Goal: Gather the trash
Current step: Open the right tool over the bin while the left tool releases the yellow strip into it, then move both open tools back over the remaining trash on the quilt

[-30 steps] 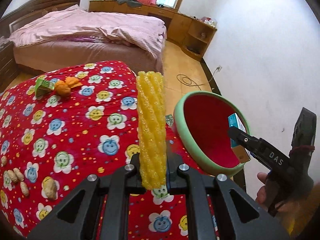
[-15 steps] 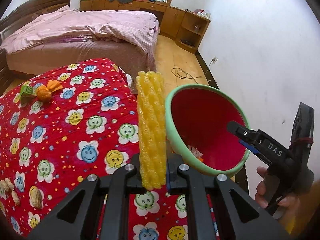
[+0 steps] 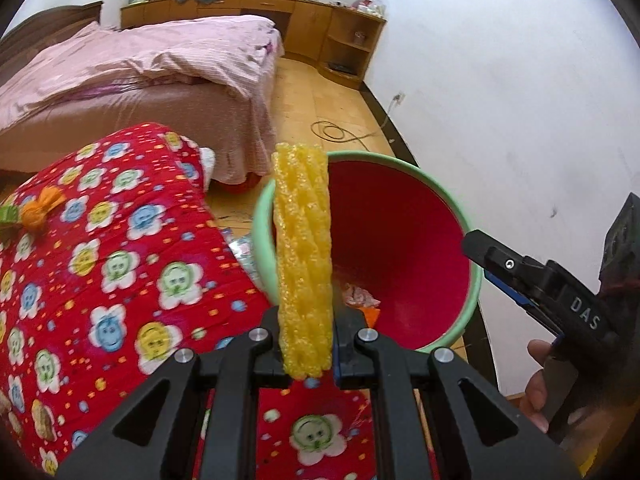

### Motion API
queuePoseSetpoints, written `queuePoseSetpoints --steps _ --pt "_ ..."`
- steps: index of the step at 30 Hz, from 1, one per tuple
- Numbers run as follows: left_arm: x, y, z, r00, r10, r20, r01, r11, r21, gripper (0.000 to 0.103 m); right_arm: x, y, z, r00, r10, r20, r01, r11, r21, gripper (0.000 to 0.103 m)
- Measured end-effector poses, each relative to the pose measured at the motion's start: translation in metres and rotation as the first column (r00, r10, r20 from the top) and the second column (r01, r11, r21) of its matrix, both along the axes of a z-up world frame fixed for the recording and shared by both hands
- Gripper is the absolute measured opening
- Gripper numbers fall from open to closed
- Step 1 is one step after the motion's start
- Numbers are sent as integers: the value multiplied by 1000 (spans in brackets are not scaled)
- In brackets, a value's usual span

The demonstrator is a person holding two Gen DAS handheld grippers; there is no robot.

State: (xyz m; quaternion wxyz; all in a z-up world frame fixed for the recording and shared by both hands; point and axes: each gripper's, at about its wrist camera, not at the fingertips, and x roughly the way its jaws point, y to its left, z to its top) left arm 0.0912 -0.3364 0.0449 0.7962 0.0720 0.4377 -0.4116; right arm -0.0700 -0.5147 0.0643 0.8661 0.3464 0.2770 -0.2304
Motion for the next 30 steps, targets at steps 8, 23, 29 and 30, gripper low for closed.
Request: queuePoseSetpoints --steps 8,23,29,30 --pt "-11 -28 -8 998 -60 -1 60 998 31 18 -14 -11 -2 999 -39 1 39 999 6 79" --pt "-13 -26 -7 1000 -24 13 23 999 43 38 -21 -15 -6 999 -45 0 45 999 19 79" --pt "-5 -9 -1 999 24 23 -24 999 33 38 -20 -9 -4 999 -33 0 33 999 10 79" --pt "-5 -5 0 999 31 24 -32 999 30 38 -20 -7 -4 1000 -29 0 29 1000 8 79"
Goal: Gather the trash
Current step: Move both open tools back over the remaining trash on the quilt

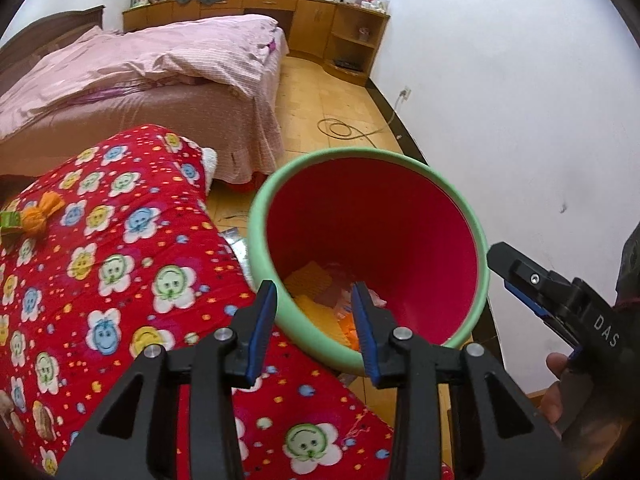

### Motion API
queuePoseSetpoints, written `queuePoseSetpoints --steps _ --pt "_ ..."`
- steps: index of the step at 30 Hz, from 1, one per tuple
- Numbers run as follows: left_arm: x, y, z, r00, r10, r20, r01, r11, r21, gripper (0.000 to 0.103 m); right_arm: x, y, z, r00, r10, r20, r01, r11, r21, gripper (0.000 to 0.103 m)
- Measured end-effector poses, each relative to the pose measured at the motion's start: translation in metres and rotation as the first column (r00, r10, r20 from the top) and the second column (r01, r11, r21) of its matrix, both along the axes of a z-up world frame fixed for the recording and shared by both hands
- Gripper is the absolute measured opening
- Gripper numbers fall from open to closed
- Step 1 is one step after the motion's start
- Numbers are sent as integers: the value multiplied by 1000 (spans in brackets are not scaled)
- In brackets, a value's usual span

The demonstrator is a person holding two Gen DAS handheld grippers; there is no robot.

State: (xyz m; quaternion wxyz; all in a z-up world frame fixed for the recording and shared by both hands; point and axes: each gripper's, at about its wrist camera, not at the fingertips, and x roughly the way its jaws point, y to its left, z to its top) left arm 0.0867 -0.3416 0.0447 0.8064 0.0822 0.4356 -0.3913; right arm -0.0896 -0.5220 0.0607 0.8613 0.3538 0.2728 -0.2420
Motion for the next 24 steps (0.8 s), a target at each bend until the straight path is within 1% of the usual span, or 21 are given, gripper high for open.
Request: queuePoseSetpoints --steps 8,14,21,24 --pt "12 31 12 997 72 25 -71 997 -9 38 11 16 9 999 38 -5 -38 999 -29 79" --pt "26 61 22 990 134 44 -134 991 -11 38 29 33 17 996 89 -24 -90 994 -55 79" --pt "55 107 37 968 238 82 -237 971 -24 38 65 53 24 986 159 -42 -162 984 -70 79" --pt "70 127 42 952 290 99 -289 957 -22 38 84 67 29 979 200 -47 -203 976 -82 79"
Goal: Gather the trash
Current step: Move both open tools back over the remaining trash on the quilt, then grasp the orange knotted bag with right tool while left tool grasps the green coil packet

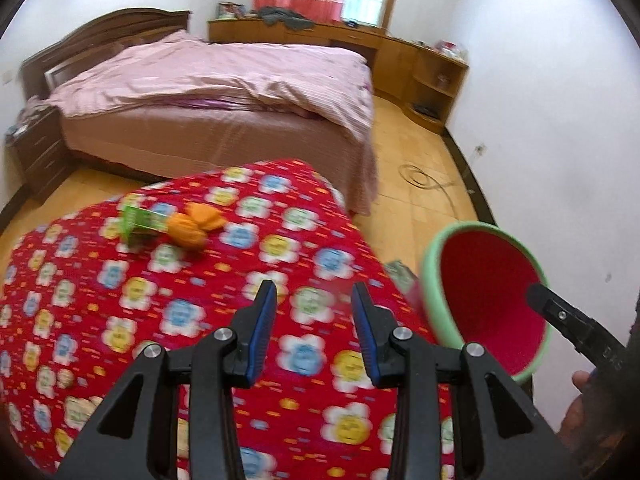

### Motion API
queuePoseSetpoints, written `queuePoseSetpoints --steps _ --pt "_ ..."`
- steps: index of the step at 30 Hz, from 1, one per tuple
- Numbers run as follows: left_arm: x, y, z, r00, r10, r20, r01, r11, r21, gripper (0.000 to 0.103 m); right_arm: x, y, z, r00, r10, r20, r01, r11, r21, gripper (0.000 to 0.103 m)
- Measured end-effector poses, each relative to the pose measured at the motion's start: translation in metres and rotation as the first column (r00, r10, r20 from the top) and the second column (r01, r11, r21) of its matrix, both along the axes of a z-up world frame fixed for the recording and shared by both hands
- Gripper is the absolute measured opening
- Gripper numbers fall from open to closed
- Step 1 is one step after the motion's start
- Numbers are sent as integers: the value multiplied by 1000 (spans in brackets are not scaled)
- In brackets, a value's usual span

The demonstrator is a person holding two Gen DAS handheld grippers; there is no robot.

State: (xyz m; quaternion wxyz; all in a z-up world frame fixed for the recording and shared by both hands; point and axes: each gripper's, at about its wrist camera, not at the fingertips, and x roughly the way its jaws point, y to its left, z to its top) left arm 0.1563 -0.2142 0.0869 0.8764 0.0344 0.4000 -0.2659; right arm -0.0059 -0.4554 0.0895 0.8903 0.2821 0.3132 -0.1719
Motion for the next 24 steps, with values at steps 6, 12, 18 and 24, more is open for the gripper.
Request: queuePoseSetpoints --steps 6,12,18,24 --pt "41 43 4 993 113 16 -114 993 9 38 43 33 10 996 86 -2 -86 995 -41 80" --pt "73 85 -8 973 230 4 -230 973 20 38 93 62 8 987 159 -13 -159 986 -41 84" --pt "110 109 -25 956 293 4 -293 954 68 38 140 95 -3 972 230 -52 -232 972 -44 84" --pt "143 126 -37 936 351 -15 -350 936 51 38 187 123 -18 956 281 -88 -286 956 -56 85"
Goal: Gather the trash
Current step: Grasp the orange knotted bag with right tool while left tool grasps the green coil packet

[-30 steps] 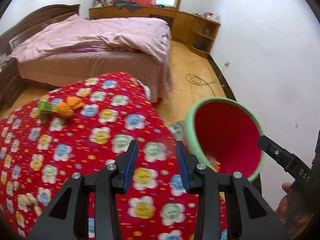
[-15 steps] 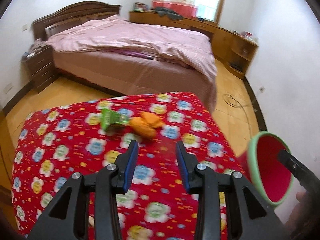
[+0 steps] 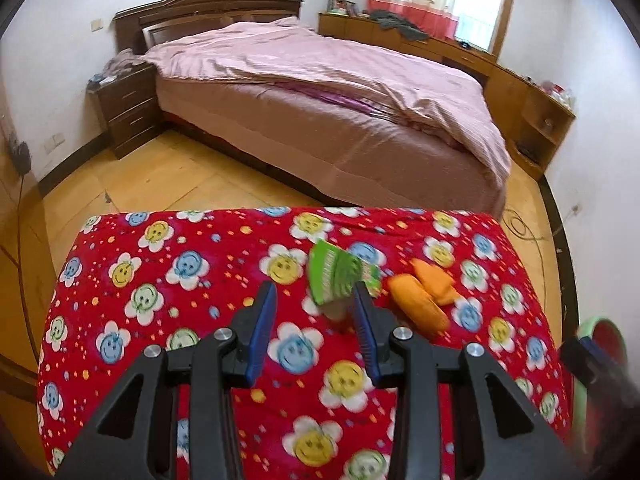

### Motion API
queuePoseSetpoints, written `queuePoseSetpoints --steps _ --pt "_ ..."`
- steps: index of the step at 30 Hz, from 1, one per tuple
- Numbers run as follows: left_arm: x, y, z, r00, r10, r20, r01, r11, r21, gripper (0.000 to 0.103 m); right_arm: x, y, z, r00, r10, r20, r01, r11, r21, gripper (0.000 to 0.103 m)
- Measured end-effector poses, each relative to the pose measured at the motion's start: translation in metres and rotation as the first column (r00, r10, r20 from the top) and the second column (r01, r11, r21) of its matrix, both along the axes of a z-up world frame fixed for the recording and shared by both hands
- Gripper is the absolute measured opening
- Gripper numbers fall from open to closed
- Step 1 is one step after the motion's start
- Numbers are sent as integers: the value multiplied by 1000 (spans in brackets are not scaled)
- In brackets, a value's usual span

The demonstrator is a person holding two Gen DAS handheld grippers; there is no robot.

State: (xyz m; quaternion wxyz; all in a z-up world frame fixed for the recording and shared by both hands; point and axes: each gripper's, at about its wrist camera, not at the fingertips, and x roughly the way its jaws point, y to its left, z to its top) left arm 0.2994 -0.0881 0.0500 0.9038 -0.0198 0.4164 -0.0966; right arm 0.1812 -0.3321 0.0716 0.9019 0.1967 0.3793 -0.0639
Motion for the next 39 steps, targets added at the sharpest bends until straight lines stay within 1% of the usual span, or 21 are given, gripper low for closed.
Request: queuePoseSetpoints --steps 5,8,13,16,20,21,22,24,25,26,27,28,31,32,33,35,38,39 --pt "19 13 -7 998 63 -3 -63 998 3 38 35 27 -17 998 52 -44 -54 997 -46 85" --pt "31 21 -11 996 91 -22 -92 996 -15 38 55 41 -30 994 81 -72 -85 994 -61 85" --pt "43 36 -19 990 132 -42 -134 990 -49 38 78 57 -44 989 116 -94 -124 988 -86 85" --pt "48 39 -26 989 132 -65 -136 990 -50 38 88 66 -50 986 135 -100 -147 982 -119 85" --pt "49 43 -30 988 133 -77 -138 989 -57 38 98 74 -57 983 153 -105 -166 979 -122 85" --pt "49 43 -31 988 134 -82 -139 988 -62 38 101 75 -60 982 154 -110 -167 979 -119 82" --pt "50 44 -33 987 132 -89 -139 988 -72 38 103 77 -62 982 153 -113 -166 979 -116 75" --pt "50 45 -34 987 131 -95 -139 987 -78 39 106 79 -66 982 151 -117 -164 979 -120 69" --pt "50 45 -35 987 132 -95 -140 987 -79 38 105 81 -65 982 153 -107 -167 977 -130 59" --pt "50 44 -35 987 130 -94 -138 987 -79 39 105 83 -65 981 167 -103 -179 976 -124 54" --pt "50 43 -35 988 125 -94 -133 988 -79 39 105 84 -64 978 187 -97 -198 974 -108 45" --pt "50 42 -36 988 119 -94 -127 989 -80 39 105 85 -64 976 196 -95 -206 973 -101 39" --pt "49 37 -36 992 88 -93 -96 992 -87 39 101 84 -61 976 199 -90 -207 973 -101 35" --pt "48 34 -35 993 75 -90 -83 992 -92 44 100 83 -60 977 196 -89 -205 974 -99 34" --pt "48 32 -35 994 67 -87 -75 993 -96 52 98 80 -59 978 191 -86 -199 976 -92 34" --pt "46 28 -34 996 53 -73 -60 993 -104 58 94 72 -56 981 177 -79 -184 979 -83 33" --pt "44 20 -34 998 16 -68 -24 993 -112 60 86 56 -48 988 145 -61 -149 986 -73 33" --pt "43 17 -34 998 3 -69 -11 994 -112 64 83 49 -45 990 130 -56 -134 989 -69 33"
